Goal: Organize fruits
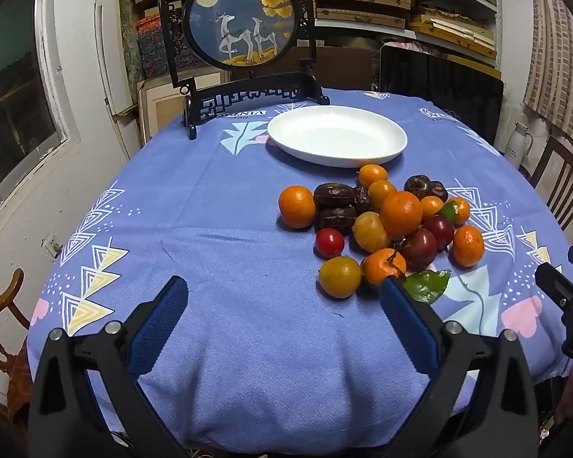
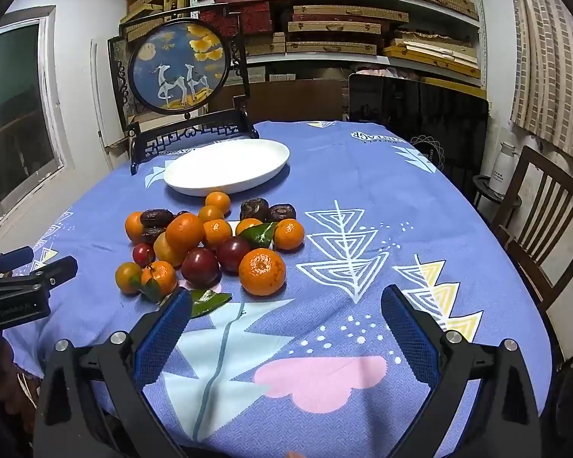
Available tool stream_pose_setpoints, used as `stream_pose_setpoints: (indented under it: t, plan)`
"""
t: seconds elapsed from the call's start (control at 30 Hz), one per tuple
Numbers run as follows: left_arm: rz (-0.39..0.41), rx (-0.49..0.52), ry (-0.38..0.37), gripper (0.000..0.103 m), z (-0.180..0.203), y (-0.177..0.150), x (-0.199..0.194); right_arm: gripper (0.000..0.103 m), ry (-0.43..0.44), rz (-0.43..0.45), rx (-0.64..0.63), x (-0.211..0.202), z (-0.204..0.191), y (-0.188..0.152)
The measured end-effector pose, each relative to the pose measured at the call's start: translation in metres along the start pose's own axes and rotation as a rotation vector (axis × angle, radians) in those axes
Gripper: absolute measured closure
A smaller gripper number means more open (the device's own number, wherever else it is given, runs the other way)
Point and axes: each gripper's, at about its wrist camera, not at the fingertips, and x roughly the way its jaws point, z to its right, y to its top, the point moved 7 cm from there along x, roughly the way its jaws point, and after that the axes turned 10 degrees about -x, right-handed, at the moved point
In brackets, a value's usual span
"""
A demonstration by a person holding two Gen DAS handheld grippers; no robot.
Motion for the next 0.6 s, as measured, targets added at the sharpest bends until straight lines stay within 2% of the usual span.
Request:
stream_pose_setpoints:
  t: [0.6]
  plan:
    - [0.017,0.019,0.017,0.005,0.0011,-0.0028,-0.0026,0.004,0.008,0.002,-0.001,-0.0021,-0.0015,-0.0043]
